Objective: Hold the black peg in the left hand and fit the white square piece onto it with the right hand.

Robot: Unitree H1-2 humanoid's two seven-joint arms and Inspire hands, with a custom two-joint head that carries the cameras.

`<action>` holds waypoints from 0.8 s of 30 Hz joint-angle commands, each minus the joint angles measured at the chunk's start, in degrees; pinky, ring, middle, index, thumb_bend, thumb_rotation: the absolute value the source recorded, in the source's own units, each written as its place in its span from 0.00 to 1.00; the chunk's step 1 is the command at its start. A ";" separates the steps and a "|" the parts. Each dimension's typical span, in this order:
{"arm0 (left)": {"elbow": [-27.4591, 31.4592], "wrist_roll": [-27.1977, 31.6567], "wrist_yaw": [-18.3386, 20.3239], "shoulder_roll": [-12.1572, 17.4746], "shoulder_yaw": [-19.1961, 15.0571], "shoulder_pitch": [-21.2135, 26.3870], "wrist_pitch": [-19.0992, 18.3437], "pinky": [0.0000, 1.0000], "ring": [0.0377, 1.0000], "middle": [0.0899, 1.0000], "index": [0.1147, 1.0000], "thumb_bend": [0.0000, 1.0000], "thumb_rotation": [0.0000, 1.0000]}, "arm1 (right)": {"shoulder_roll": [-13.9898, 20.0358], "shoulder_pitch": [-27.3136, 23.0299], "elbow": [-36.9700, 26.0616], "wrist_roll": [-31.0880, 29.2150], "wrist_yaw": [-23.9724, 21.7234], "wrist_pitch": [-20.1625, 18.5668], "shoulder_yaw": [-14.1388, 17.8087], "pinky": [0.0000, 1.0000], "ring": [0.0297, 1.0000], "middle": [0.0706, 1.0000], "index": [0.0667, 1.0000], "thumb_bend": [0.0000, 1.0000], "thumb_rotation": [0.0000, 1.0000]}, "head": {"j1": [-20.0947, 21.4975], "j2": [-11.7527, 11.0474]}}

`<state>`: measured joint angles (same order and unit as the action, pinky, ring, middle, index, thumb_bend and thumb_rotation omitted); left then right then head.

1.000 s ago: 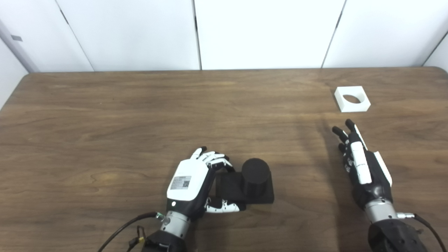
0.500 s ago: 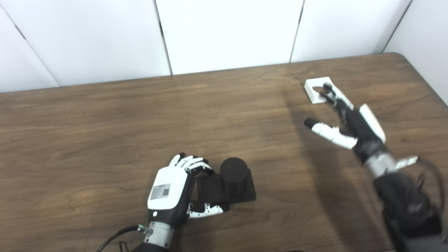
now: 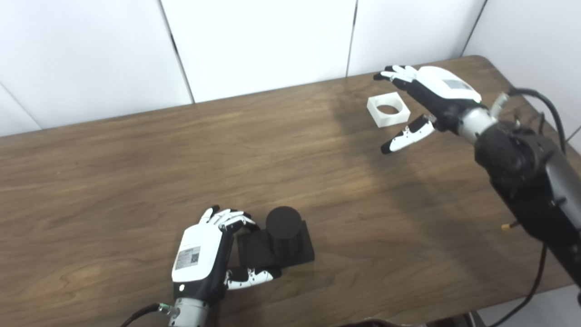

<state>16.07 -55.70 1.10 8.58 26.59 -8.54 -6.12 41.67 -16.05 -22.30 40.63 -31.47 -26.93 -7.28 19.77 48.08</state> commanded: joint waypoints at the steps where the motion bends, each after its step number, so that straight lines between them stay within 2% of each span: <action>1: -0.47 -1.08 1.55 0.47 0.06 -0.12 -0.29 0.92 0.82 0.73 0.42 0.51 0.05 | 1.82 -4.76 1.04 2.94 -2.36 0.17 -0.87 1.00 1.00 1.00 0.93 0.92 0.24 | 0.24 -0.12; 8: -0.88 -0.95 0.85 0.53 0.02 -0.21 0.40 0.94 0.82 0.73 0.42 0.51 0.05 | 1.67 -12.56 9.42 6.83 -5.62 1.01 -5.20 1.00 1.00 1.00 0.94 0.99 0.20 | 0.58 -0.69; 12: -1.00 -1.08 0.98 0.72 -0.03 -0.25 0.44 0.94 0.82 0.73 0.42 0.51 0.05 | 0.99 -16.51 15.36 8.62 -6.01 2.16 -8.00 1.00 1.00 1.00 0.94 0.98 0.19 | 0.60 -1.27; 16: -0.87 -1.00 0.92 0.78 -0.21 -0.60 0.49 0.94 0.82 0.73 0.42 0.51 0.05 | -0.45 -20.32 23.07 9.66 -4.49 4.21 -10.55 1.00 1.00 1.00 0.93 0.97 0.19 | 0.78 -1.39; 24: -1.01 -0.88 1.27 0.57 -0.43 -0.81 0.36 0.96 0.83 0.74 0.42 0.51 0.05 | -3.31 -23.63 32.62 11.16 1.53 7.47 -12.47 1.00 1.00 0.98 0.92 0.95 0.20 | 0.47 -1.53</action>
<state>16.05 -55.69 0.93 8.46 26.15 -8.88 -5.43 37.37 -35.68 10.71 50.66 -32.25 -20.70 -20.18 20.21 46.50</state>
